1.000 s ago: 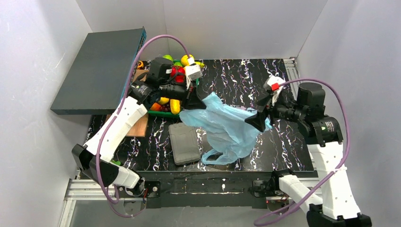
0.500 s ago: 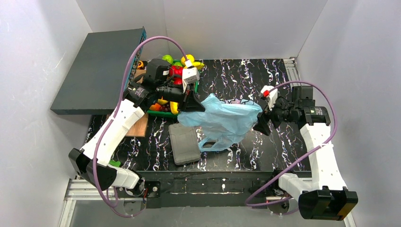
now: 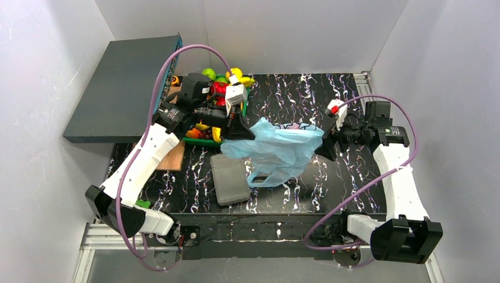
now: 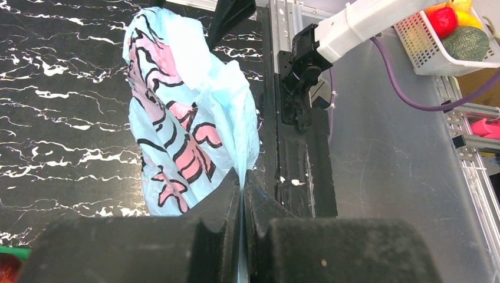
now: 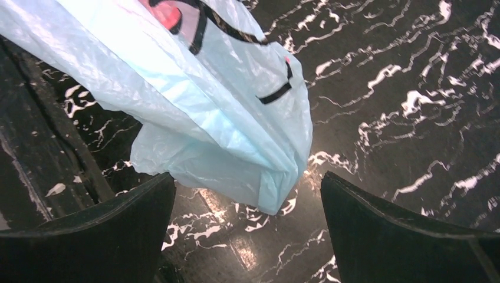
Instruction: Place the fake fruits into the plastic bag and tie a complex knot
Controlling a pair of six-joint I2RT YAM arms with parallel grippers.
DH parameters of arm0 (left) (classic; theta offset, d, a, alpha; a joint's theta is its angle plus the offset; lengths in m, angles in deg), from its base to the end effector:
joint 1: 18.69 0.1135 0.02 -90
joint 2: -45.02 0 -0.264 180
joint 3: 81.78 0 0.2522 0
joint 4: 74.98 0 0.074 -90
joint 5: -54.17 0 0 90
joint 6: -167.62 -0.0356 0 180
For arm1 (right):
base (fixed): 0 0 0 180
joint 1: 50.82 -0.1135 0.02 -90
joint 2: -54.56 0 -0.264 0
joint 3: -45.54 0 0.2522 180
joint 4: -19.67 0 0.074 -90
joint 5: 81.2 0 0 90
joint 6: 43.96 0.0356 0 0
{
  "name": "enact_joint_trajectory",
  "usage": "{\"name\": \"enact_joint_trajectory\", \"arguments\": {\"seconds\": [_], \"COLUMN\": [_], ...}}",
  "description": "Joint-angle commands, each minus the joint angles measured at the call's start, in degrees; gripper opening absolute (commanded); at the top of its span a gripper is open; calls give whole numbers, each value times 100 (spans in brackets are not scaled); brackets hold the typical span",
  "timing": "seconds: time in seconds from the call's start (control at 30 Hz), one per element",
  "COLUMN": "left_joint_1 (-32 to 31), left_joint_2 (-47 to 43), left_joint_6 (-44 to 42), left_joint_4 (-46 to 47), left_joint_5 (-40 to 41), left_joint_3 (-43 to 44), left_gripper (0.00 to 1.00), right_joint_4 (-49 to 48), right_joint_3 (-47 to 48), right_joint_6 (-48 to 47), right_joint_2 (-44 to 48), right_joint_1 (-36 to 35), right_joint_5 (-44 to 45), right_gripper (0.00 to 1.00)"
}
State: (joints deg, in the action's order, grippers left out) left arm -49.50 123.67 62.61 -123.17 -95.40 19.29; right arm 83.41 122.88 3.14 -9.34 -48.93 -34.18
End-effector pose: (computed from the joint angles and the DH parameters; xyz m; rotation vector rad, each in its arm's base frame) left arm 0.2282 -0.1719 0.4285 1.3398 1.4534 -1.2151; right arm 0.2137 0.0172 0.3322 -1.0588 1.9424 0.4960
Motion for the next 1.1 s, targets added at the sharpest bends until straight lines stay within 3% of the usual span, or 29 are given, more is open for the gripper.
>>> {"name": "enact_joint_trajectory", "arguments": {"seconds": [0.0,0.07,0.17,0.2,0.23,0.27,0.43,0.6,0.63,0.7,0.77,0.9,1.07], "left_joint_1": [35,46,116,179,261,396,1168,841,698,391,145,-273,-665], "left_joint_2": [-132,-115,-123,-123,-128,-112,48,342,438,544,676,906,1277], "left_joint_6": [-34,72,250,335,441,561,836,926,932,886,811,395,323], "left_joint_4": [84,171,283,333,378,422,287,140,127,113,30,-303,-565], "left_joint_5": [-283,-308,-304,-303,-312,-325,-354,-99,-61,108,262,490,662], "left_joint_3": [-3,-21,-4,16,45,96,608,819,838,866,973,1229,1770], "left_gripper": [0,0,0,0,0,0,0,0,0,0,0,0,0], "right_joint_4": [255,287,560,677,830,946,1051,1737,1783,1710,1332,262,-794], "right_joint_3": [150,127,204,246,294,322,65,453,545,725,921,1257,1583], "right_joint_6": [-314,-354,-622,-736,-866,-952,-1571,-1788,-1630,-1185,-474,867,1907], "right_joint_2": [-14,-68,-257,-334,-411,-466,-711,-779,-676,-409,-99,391,305], "right_joint_1": [15,-10,-13,-9,6,40,1099,1126,907,557,238,-480,-1551], "right_joint_5": [-906,-1050,-1029,-952,-780,-563,-186,-819,-878,-1075,-1215,-1221,-917], "right_gripper": [98,95,50,31,5,1,1,1,20,91,98,98,98]}}
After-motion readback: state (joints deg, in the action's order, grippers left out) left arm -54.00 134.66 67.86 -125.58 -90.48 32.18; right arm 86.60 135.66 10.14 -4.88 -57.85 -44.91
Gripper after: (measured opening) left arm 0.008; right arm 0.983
